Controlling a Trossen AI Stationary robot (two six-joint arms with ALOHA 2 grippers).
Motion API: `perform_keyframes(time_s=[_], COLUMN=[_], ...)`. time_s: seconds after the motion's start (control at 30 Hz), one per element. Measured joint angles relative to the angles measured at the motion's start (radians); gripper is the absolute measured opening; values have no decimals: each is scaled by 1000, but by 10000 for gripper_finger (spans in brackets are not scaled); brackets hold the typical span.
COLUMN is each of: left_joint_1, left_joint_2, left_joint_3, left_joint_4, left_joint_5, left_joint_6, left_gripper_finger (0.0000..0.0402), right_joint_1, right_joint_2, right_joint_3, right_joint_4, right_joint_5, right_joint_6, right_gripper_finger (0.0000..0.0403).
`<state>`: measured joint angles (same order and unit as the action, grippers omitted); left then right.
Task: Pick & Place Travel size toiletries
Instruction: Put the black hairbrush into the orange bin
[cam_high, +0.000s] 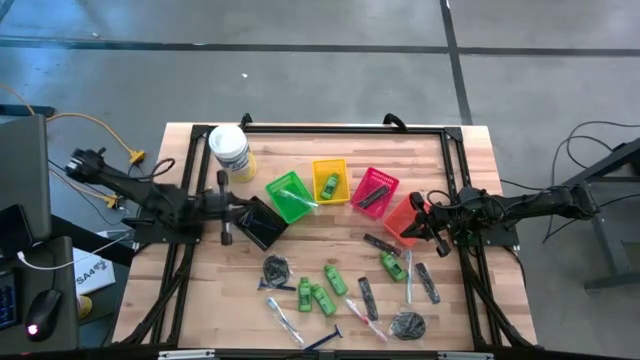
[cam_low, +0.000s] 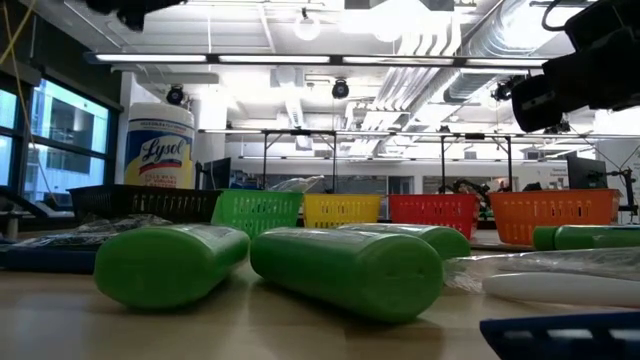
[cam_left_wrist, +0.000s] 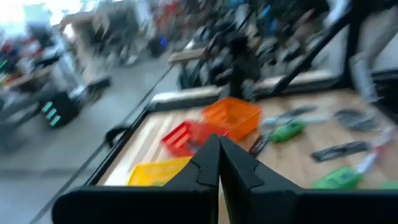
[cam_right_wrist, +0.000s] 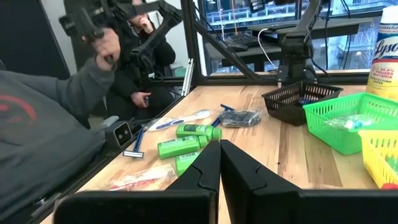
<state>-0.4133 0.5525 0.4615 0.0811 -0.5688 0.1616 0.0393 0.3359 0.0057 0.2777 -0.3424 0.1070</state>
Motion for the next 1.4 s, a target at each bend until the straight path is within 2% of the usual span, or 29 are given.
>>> perform_keyframes(time_s=[0.13, 0.27, 0.43, 0.53, 0.67, 0.77, 0.87, 0.93, 1.07, 1.13, 1.3, 1.4], left_joint_1=[1, 1, 1, 1, 1, 1, 1, 1, 1, 1, 2, 2], left_joint_2=[-99, -188, -329, -387, -459, -526, -547, -546, -547, -547, -547, -547], left_joint_3=[-199, -336, -424, -435, -435, -436, -434, -424, -425, -429, -431, -430], left_joint_4=[162, 305, 309, 269, 219, 180, 138, 52, -3, -39, -58, -62], left_joint_5=[67, 74, 116, 132, -34, -70, -38, 16, 299, 371, 257, 244], left_joint_6=[39, 45, 90, 104, 96, 122, 153, 156, 147, 122, 43, 36], left_gripper_finger=[1, 0, 0, 0, 0, 0, 0, 0, 0, 0, 0, 0], right_joint_1=[0, 0, 0, 0, 0, 0, 0, 0, 0, 0, 0, 0], right_joint_2=[0, 0, 0, 0, 0, 0, 0, 0, 0, 0, 0, 0], right_joint_3=[0, 0, 0, 0, 0, 0, 0, 0, 0, 0, 0, 0], right_joint_4=[0, 4, 4, 4, 4, 4, 4, 3, 4, 3, 12, 12], right_joint_5=[2, 3, 23, 34, 35, 37, 36, 34, 29, 30, 38, 37], right_joint_6=[1, -1, -5, -7, -23, -24, -25, -24, -30, -34, -48, -48], right_gripper_finger=[3, 3, 3, 3, 3, 3, 3, 3, 3, 3, 3, 3])
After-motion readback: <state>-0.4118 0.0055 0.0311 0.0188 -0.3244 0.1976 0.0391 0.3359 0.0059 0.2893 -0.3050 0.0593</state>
